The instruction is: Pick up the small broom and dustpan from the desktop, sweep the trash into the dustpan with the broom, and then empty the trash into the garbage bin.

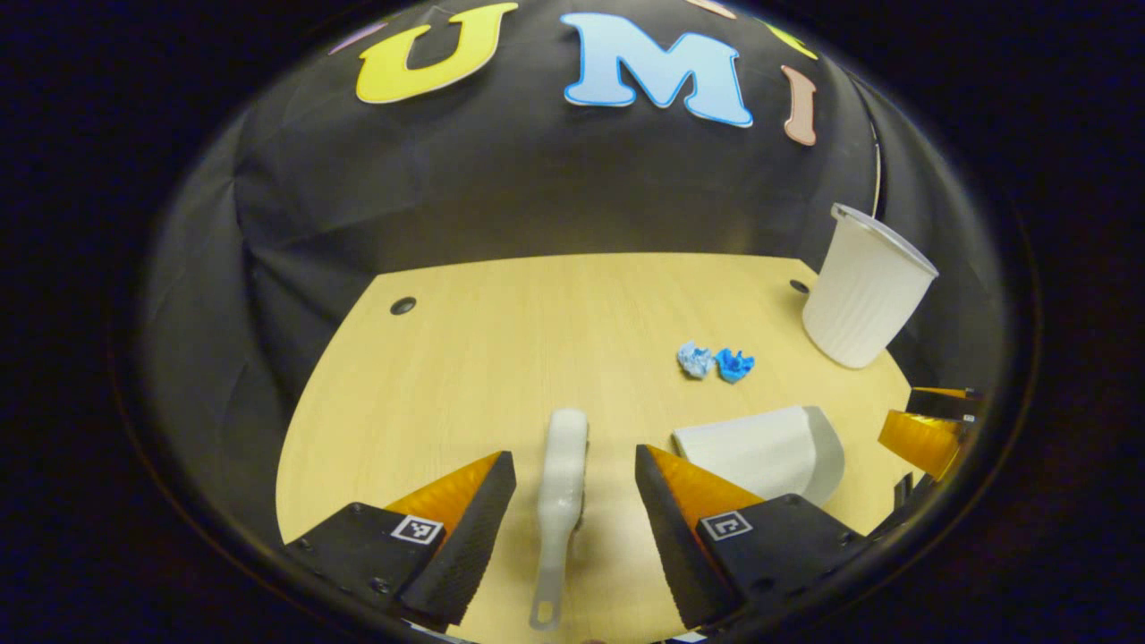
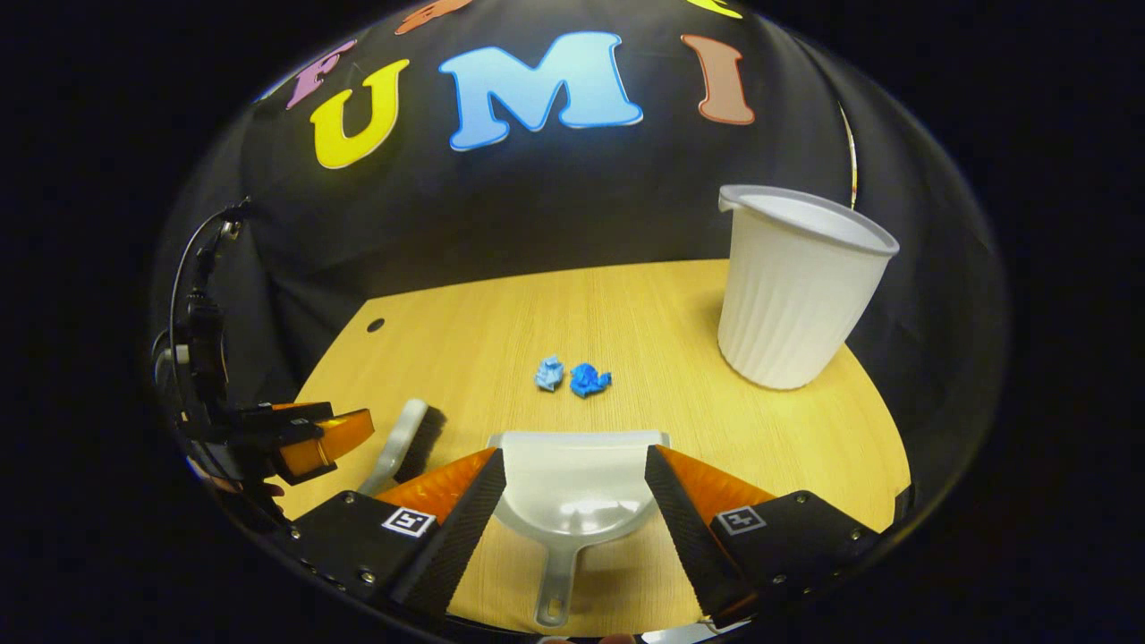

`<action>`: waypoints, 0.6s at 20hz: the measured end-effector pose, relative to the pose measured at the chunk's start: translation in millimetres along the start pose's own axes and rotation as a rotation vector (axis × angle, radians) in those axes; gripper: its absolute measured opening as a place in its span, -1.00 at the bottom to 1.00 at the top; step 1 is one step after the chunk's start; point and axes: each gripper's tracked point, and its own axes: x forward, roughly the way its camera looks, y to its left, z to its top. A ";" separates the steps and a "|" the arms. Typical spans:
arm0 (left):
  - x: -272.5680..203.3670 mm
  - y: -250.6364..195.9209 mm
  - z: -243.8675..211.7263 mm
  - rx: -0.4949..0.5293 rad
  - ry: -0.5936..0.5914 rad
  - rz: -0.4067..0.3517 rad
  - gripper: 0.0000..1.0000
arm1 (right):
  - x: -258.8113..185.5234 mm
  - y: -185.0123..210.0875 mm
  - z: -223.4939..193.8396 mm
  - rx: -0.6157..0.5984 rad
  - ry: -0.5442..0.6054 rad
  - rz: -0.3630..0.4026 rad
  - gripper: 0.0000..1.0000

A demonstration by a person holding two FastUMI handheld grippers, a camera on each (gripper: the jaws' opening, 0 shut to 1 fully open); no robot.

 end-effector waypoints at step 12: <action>61.0 21.6 -63.6 0.022 0.313 0.003 0.80 | 21.1 0.9 -90.7 0.075 0.363 -0.029 0.96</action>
